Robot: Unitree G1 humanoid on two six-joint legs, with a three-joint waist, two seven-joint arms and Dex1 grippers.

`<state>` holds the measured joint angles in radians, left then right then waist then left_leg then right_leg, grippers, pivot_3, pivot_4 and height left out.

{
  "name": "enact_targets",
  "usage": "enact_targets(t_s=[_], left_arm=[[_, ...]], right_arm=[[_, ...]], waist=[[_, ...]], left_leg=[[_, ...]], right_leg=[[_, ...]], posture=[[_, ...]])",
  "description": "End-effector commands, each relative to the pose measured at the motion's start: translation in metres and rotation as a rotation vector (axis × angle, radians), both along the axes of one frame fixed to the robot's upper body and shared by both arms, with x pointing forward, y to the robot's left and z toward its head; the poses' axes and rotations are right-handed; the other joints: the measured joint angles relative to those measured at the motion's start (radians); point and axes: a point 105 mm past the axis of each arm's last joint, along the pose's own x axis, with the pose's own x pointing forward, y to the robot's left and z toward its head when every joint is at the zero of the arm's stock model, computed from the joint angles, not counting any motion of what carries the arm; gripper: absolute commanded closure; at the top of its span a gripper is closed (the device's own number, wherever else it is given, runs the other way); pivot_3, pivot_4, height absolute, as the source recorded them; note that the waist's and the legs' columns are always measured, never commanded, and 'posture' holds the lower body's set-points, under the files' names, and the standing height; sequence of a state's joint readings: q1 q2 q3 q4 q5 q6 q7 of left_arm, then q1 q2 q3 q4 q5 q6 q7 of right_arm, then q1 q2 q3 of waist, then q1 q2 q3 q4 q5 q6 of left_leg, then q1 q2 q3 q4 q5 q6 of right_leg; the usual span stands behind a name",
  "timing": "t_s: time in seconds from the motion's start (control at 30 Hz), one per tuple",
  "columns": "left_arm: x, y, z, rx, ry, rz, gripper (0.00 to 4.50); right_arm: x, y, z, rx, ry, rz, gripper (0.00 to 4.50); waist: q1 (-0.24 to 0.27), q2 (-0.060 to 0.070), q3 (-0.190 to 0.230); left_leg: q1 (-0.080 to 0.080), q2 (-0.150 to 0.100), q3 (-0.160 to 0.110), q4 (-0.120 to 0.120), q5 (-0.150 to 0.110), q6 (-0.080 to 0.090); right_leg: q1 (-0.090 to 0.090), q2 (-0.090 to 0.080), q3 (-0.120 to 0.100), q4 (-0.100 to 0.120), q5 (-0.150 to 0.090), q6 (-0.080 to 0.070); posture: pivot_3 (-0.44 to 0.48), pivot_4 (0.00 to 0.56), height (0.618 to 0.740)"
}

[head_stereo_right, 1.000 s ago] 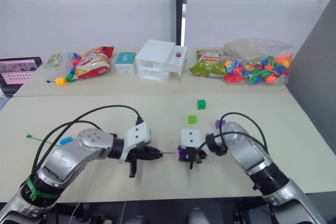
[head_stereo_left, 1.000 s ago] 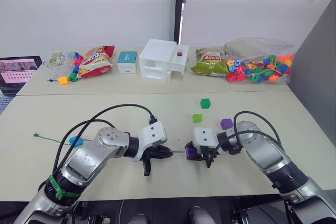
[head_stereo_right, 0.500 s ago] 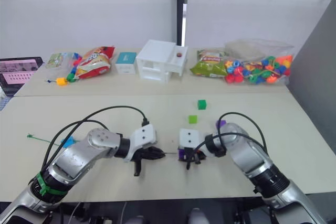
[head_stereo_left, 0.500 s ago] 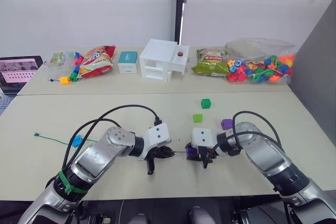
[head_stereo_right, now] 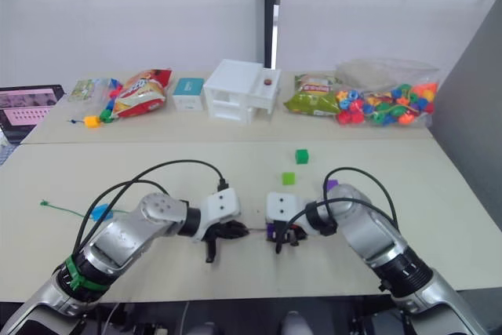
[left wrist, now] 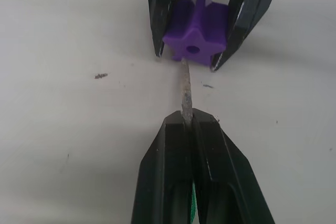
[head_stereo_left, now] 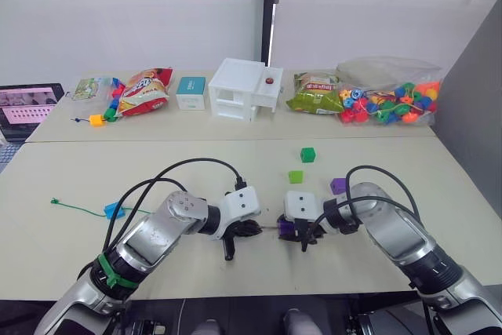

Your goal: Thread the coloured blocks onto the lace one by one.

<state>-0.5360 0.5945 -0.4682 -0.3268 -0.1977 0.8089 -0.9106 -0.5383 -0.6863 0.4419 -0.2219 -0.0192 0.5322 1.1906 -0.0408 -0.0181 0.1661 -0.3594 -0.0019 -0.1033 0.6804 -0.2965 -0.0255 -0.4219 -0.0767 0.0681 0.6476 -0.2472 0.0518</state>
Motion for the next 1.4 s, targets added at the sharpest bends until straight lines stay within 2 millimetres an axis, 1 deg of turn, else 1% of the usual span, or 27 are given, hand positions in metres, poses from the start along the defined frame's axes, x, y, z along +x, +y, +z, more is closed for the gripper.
enact_targets(t_s=[0.03,0.4,0.53,0.67,0.83,0.97,1.07,1.3,1.4], left_arm=[[0.000,-0.010,0.011,-0.042,-0.035,-0.029,4.50],[-0.009,-0.031,0.012,-0.109,0.009,-0.124,4.50],[-0.010,-0.033,0.013,-0.120,0.018,-0.138,4.50],[-0.009,-0.022,0.012,-0.117,0.031,-0.123,4.50],[-0.008,0.000,0.003,-0.073,0.040,-0.092,4.50],[-0.007,0.010,0.000,-0.073,0.036,-0.077,4.50],[-0.005,0.012,0.002,-0.097,0.030,-0.061,4.50],[-0.003,0.010,0.009,-0.177,0.035,-0.021,4.50],[-0.003,0.009,0.009,-0.184,0.035,-0.021,4.50]], right_arm=[[-0.005,0.004,0.001,-0.006,-0.005,0.024,3.14],[-0.004,0.008,0.002,0.003,-0.006,0.011,3.14],[-0.004,0.008,0.002,0.002,-0.007,0.002,3.14],[-0.003,0.006,0.002,-0.001,-0.008,-0.011,3.14],[-0.003,0.004,0.001,-0.003,-0.010,-0.024,3.14],[-0.003,0.002,0.000,-0.005,-0.009,-0.030,3.14],[-0.003,0.001,0.000,-0.008,-0.005,-0.033,3.14],[-0.004,-0.001,-0.002,-0.018,0.003,-0.032,3.14],[-0.004,-0.001,-0.002,-0.020,0.004,-0.033,3.14]], waist=[[0.000,0.000,0.000],[0.004,0.000,0.000],[0.005,0.000,0.000],[0.004,0.000,0.000],[0.000,0.000,0.000],[-0.001,0.000,0.000],[0.000,0.000,0.000],[0.000,0.000,0.000],[0.000,0.000,0.000]], left_leg=[[0.000,0.000,0.000,0.000,0.000,0.000],[0.001,0.000,0.000,0.000,0.000,0.000],[0.002,0.000,0.000,0.000,0.000,0.000],[0.002,0.000,0.000,0.000,0.000,0.000],[0.001,0.000,0.000,0.000,0.000,0.000],[0.001,0.000,0.000,0.000,0.000,0.000],[0.001,0.000,0.000,0.000,0.000,0.000],[0.001,0.000,0.000,0.000,0.000,0.000],[0.001,0.000,0.000,0.000,0.000,0.000]], right_leg=[[0.000,0.000,0.000,0.000,0.000,0.000],[0.001,0.000,0.000,0.000,0.000,0.000],[0.002,0.000,0.000,0.000,0.000,0.000],[0.002,0.000,0.000,0.000,0.000,0.000],[0.001,0.000,0.000,0.000,0.000,0.000],[0.001,0.000,0.000,0.000,0.000,0.000],[0.001,0.000,0.000,0.000,0.000,0.000],[0.001,0.000,0.000,0.000,0.000,0.000],[0.001,0.000,0.000,0.000,0.000,0.000]], posture=[[0.000,0.150,0.740],[0.000,0.150,0.740],[0.000,0.150,0.740],[0.000,0.150,0.740],[0.000,0.150,0.740],[0.000,0.150,0.740],[0.000,0.150,0.740],[0.000,0.150,0.740],[0.000,0.150,0.740]])
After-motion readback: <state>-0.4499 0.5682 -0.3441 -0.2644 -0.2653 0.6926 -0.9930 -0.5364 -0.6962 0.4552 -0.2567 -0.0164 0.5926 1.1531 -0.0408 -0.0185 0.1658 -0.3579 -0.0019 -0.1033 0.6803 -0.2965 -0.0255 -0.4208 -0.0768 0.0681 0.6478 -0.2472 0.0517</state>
